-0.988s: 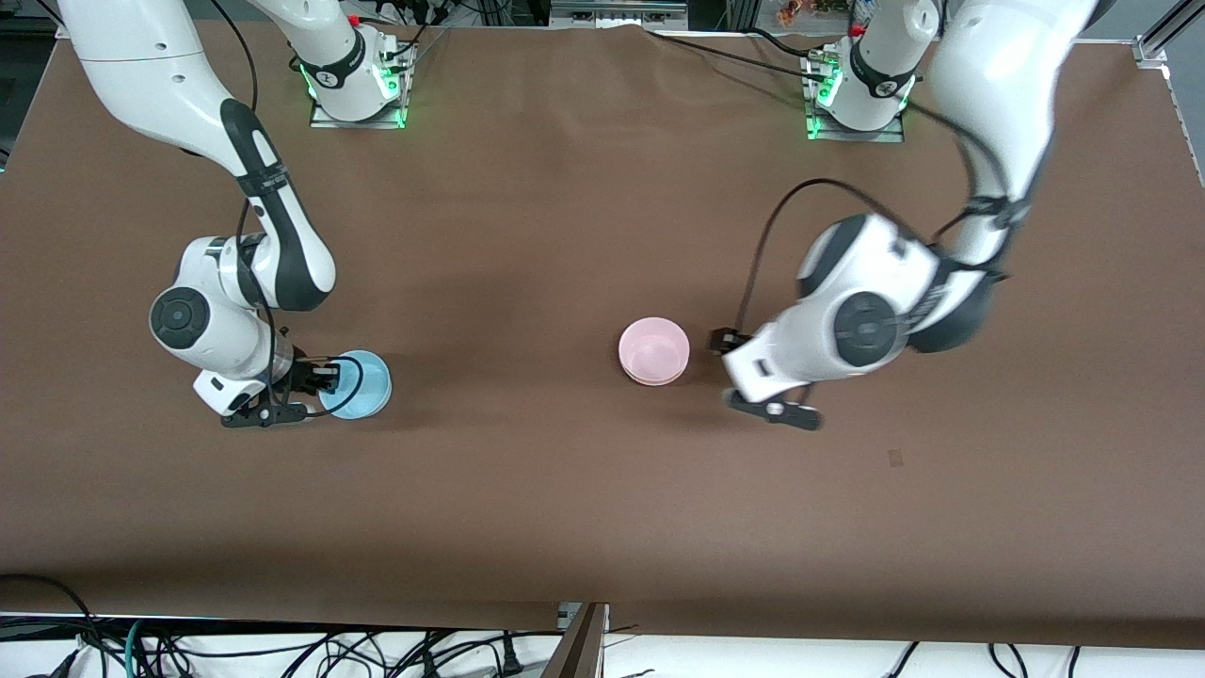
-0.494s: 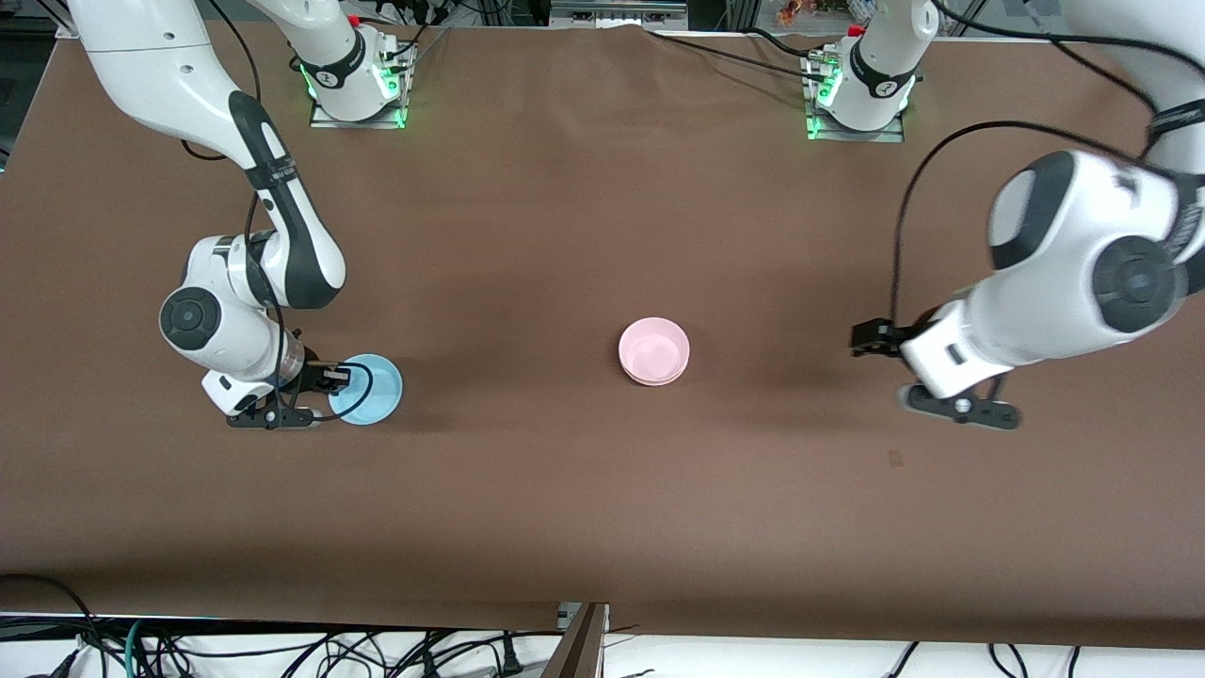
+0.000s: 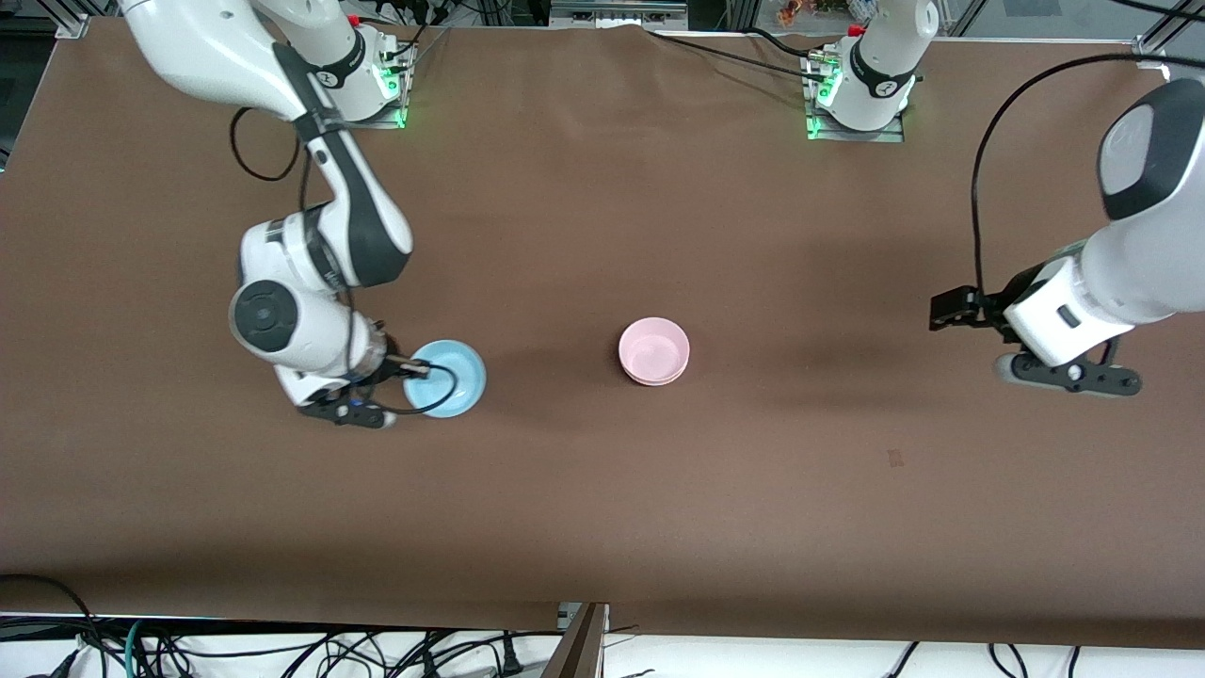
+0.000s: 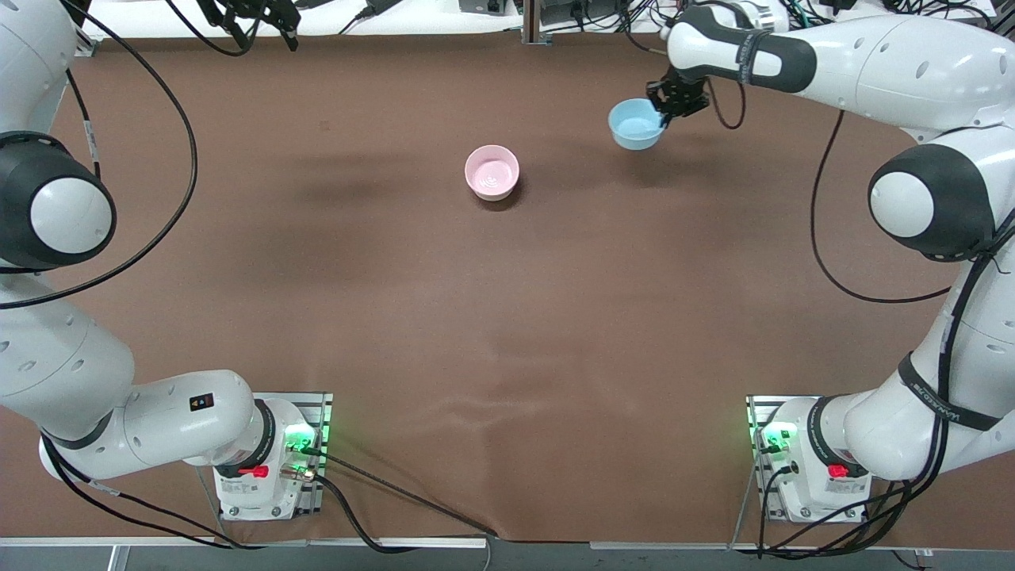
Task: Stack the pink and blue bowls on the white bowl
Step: 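Carry the blue bowl to the stack while the left gripper withdraws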
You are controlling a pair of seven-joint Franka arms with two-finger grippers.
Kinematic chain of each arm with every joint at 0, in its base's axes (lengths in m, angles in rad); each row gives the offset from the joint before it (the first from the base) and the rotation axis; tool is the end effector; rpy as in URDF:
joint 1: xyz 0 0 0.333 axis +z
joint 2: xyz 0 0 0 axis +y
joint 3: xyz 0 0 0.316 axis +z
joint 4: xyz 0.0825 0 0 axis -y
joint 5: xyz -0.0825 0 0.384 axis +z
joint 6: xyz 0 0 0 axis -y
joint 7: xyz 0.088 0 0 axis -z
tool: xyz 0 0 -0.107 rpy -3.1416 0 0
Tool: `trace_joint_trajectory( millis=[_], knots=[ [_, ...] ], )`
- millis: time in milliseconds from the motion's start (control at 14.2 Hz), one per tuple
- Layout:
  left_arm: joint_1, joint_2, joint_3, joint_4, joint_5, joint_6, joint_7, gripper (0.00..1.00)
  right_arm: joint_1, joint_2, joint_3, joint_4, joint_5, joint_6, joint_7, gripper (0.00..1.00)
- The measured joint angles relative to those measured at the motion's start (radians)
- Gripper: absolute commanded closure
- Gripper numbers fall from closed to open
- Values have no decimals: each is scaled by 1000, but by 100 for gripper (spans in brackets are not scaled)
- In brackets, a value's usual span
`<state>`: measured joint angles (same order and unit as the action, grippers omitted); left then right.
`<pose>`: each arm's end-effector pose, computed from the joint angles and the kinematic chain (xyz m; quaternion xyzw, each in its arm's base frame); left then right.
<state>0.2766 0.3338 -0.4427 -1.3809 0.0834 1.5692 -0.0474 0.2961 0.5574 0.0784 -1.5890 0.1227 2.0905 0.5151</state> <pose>0.6379 -0.0556 0.5290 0.9964 -0.0548 -0.0598 0.0230 0.6392 0.2501 0.3075 -0.9912 0.1071 0.0563 0.0543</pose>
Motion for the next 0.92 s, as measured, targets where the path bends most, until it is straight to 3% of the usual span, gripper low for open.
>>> trace_joint_trajectory(
  millis=[282, 494, 635, 917],
  knots=[
    [-18, -69, 61, 8, 0, -49, 0, 0, 32, 1, 64, 9, 66, 1, 117, 100],
    [-149, -137, 241, -24, -41, -60, 4, 0, 90, 11, 70, 11, 161, 31, 155, 100],
    [-229, -200, 340, -84, -61, -59, 7, 0, 144, 29, 72, 23, 205, 88, 200, 100],
    [-266, -335, 387, -254, -67, 18, 21, 0, 219, 99, 72, 95, 214, 170, 310, 100]
  ],
)
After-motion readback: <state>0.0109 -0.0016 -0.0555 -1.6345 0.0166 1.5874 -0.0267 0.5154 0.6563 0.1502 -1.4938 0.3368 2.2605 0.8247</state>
